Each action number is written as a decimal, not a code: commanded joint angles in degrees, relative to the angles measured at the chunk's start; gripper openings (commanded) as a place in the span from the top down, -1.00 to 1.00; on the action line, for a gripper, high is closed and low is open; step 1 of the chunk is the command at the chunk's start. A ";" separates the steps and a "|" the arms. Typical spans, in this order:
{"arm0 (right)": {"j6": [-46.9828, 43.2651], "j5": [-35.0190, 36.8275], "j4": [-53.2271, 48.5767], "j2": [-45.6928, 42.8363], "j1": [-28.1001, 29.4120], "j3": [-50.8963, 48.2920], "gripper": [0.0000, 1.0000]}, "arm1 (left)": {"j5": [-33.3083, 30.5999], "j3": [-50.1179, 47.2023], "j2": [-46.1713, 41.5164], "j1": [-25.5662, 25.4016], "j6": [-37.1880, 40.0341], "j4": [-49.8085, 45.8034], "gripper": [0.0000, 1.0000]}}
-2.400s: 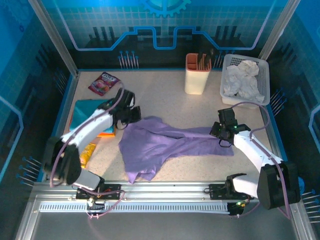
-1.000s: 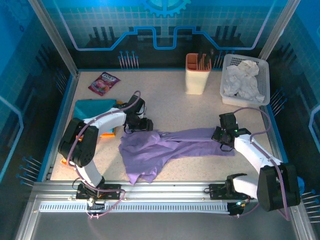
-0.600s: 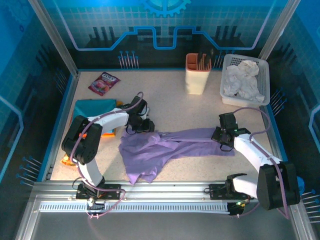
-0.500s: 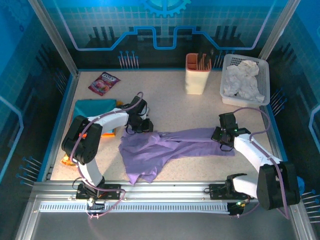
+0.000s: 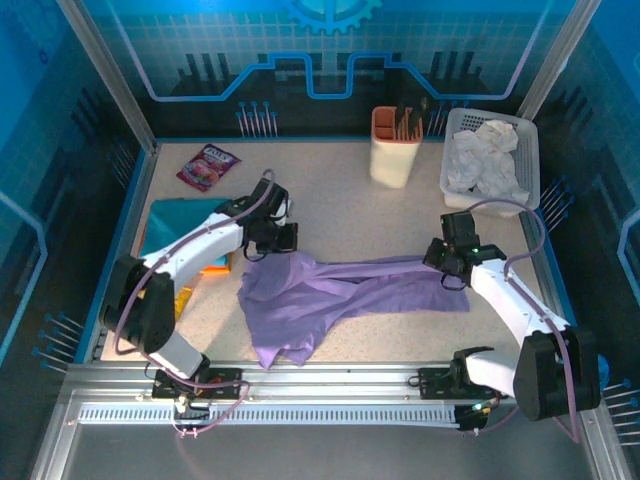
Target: Fold and stack the t-shirts
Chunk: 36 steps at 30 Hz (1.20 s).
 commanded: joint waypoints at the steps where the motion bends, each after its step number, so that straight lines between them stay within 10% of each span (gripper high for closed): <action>1: -0.88 0.98 -1.82 -0.97 -0.73 2.75 1.00 | -4.54 3.27 -3.41 -0.32 2.40 -5.62 0.90; 28: -5.46 -1.17 4.67 26.59 -3.21 33.41 1.00 | -33.23 73.58 40.83 5.79 23.83 -19.31 0.88; 31: -5.53 -2.18 5.38 29.44 -3.23 35.12 0.91 | -34.34 74.74 43.95 6.10 27.54 -14.70 0.40; 33: -6.44 -4.01 4.95 31.25 -3.19 36.63 0.42 | -34.21 75.52 45.70 6.23 27.91 -14.53 -0.22; 36: -8.06 -5.75 2.85 32.64 -3.03 38.02 -0.25 | -34.17 75.65 46.43 6.21 26.03 -16.99 -0.46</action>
